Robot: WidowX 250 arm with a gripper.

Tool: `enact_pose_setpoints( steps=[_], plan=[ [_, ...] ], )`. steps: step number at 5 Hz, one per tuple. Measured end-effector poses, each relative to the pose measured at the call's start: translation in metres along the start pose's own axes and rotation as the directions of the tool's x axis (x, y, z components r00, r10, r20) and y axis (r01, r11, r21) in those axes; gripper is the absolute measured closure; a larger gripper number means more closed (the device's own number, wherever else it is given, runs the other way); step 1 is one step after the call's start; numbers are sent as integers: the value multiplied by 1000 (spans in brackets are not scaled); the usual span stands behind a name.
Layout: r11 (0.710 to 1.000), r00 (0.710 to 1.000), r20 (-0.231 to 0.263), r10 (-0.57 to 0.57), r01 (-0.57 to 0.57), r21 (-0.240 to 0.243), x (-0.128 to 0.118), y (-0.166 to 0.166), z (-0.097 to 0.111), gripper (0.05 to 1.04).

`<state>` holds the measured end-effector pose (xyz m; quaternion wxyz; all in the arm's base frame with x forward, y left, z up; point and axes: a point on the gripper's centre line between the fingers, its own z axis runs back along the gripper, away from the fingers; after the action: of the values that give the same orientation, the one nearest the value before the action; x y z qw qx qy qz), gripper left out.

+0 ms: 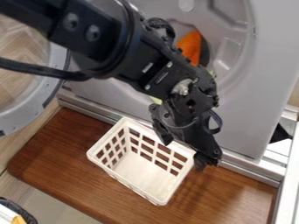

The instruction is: Move the white basket to the upper right of the table

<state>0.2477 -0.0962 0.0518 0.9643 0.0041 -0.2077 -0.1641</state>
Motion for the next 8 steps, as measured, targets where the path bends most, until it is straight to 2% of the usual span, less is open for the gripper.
enact_pose_setpoints(
  steps=[1,2,3,4,6,7,8],
  plan=[
    [1000,1000,-29,0,0,2,-5,0,-5,83],
    [1000,994,-104,-13,12,-9,-4,-12,-28,83],
    [999,992,-122,-21,17,-33,-2,-19,-48,83],
    [999,987,-162,-17,11,-35,-3,-25,-73,84],
    [998,971,-230,57,-55,15,-19,-23,-90,84],
    [997,962,-260,79,-75,26,-28,-23,-98,140],
    [995,956,-279,95,-84,51,-32,-25,-100,428]
  ],
)
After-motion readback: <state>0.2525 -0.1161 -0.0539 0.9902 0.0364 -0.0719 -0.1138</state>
